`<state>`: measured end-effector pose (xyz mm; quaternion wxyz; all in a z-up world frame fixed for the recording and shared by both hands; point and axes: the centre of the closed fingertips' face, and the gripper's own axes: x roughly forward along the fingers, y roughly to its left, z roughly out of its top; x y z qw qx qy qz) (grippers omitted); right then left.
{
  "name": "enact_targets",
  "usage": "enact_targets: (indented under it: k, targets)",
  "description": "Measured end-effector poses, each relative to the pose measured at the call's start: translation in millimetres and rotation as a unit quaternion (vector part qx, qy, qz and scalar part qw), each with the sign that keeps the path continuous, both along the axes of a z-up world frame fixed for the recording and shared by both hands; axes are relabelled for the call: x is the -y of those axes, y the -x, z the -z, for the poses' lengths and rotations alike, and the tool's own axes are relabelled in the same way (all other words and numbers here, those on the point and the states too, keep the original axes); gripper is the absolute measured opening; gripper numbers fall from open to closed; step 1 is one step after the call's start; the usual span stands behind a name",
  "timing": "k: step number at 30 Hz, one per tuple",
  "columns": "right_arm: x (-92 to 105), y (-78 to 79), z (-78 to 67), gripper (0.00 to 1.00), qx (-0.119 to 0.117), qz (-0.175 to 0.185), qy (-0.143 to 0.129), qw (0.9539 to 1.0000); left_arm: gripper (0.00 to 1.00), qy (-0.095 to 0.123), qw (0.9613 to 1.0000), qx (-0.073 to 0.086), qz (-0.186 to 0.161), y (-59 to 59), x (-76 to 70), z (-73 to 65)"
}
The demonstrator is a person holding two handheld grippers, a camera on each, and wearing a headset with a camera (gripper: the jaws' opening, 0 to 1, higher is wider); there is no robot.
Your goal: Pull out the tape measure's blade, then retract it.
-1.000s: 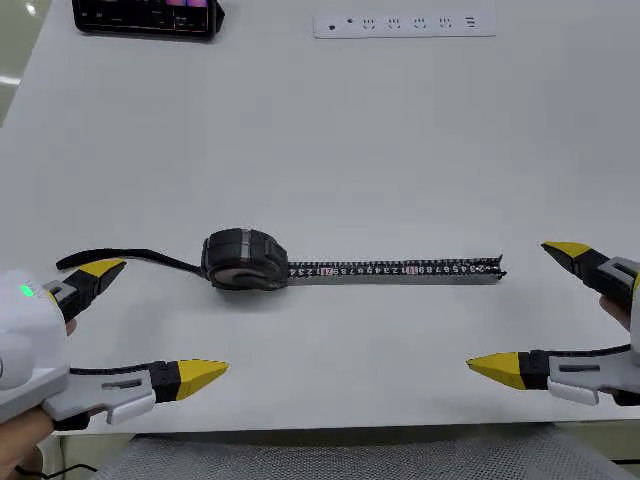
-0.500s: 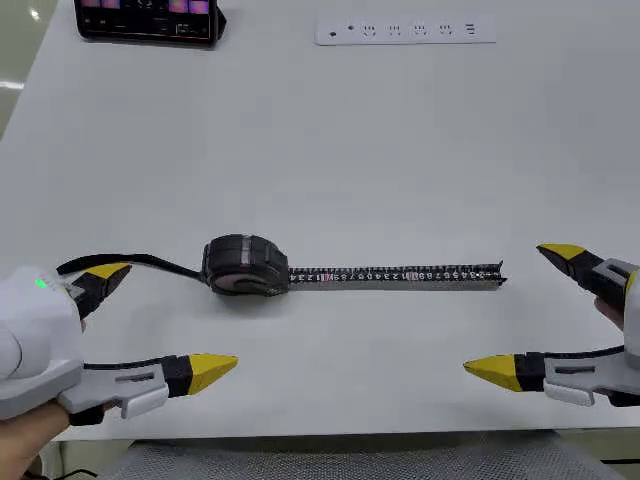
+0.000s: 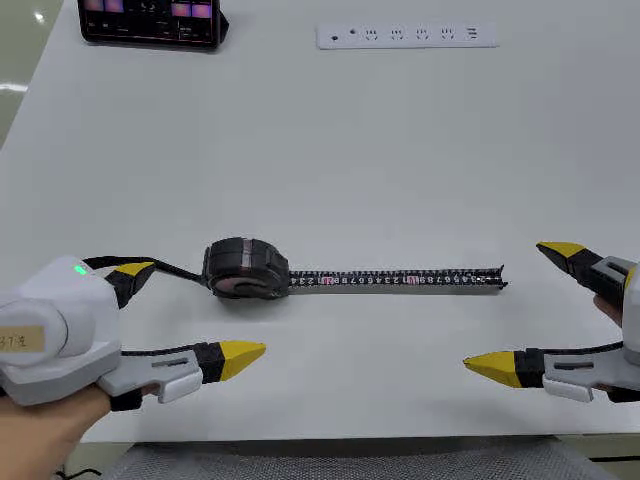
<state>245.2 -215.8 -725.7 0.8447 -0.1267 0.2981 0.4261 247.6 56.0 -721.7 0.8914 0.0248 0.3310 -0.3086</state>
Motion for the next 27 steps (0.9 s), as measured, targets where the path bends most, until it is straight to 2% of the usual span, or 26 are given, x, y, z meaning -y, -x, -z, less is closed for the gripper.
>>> enact_targets:
  k: [8,16,24,27]
  targets:
    - [-1.7,-2.0,0.7,0.99,0.0,-0.002,-0.001,1.0,0.97,0.004,0.9999,-0.005,-0.008,-7.6,8.0,0.1]
    - [-3.2,-5.5,-2.0,0.99,0.004,-0.004,-0.002,1.0,0.96,0.003,0.9998,-0.015,-0.012,-8.6,20.7,4.6]
    - [-2.3,-8.7,-3.6,0.99,0.006,-0.004,-0.002,1.0,0.95,0.014,0.9993,-0.02,-0.027,-12.7,26.0,5.5]
    - [-2.8,-8.8,-3.7,0.99,0.006,-0.005,-0.002,1.0,0.95,0.027,0.9988,-0.021,-0.035,-14.8,27.5,3.8]
